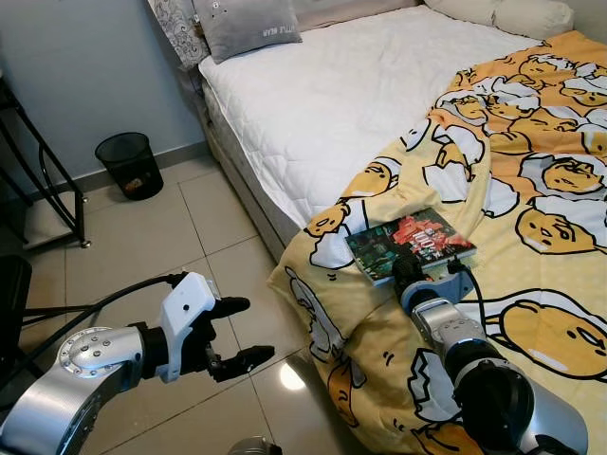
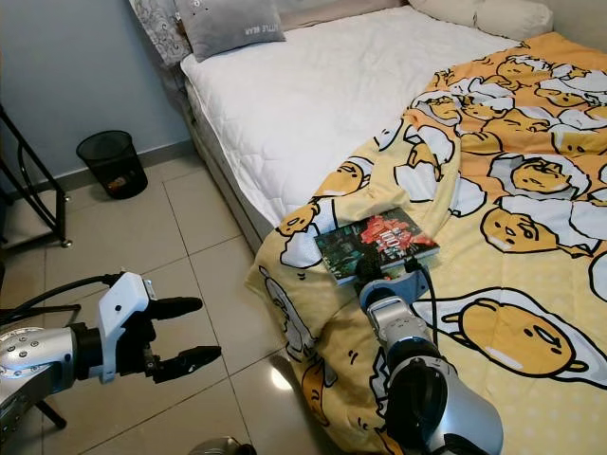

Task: Clean up the room

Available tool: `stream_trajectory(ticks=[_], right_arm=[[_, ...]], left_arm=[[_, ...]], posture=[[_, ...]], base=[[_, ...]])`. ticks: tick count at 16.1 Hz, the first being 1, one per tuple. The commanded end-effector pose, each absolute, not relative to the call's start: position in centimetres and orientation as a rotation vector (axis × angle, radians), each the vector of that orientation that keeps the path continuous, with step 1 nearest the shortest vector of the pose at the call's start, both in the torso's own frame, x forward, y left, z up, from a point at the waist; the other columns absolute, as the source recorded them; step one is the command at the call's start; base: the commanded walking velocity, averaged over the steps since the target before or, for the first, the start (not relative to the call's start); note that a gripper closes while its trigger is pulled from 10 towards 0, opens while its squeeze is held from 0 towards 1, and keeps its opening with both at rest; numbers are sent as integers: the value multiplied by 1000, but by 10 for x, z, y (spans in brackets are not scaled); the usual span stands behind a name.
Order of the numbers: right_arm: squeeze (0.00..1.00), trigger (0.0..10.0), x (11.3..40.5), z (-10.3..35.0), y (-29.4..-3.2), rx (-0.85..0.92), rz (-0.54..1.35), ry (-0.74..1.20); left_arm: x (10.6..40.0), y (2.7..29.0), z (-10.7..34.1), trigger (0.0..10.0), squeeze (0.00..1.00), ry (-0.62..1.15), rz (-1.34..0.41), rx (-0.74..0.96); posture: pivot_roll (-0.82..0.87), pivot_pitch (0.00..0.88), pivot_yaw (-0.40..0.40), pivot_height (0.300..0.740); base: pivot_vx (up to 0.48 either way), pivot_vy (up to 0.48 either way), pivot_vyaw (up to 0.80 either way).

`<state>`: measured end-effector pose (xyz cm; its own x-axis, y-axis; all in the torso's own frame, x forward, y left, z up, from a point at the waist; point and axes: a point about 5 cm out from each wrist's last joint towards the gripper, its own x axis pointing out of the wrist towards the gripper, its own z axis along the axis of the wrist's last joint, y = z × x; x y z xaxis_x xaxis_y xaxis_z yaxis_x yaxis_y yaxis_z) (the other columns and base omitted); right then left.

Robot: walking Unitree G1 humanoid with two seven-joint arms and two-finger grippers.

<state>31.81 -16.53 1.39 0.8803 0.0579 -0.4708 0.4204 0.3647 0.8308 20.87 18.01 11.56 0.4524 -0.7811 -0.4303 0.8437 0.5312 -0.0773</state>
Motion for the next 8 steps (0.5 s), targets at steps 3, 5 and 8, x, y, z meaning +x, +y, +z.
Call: stream_trajectory(ticks=[3, 5, 8], right_arm=[[0, 0, 323, 21, -172, 1168, -239, 422], [0, 0, 324, 25, -183, 1132, -218, 372], [0, 0, 320, 35, -206, 1051, -159, 255]], left_arm=[[210, 179, 115, 10000, 831, 430, -986, 161], [214, 174, 114, 10000, 831, 400, -968, 146], [224, 168, 113, 10000, 835, 337, -905, 123]], posture=[[182, 0, 67, 740], [157, 0, 60, 740], [110, 0, 57, 740]], base=[[0, 0, 0], [0, 0, 0], [0, 0, 0]])
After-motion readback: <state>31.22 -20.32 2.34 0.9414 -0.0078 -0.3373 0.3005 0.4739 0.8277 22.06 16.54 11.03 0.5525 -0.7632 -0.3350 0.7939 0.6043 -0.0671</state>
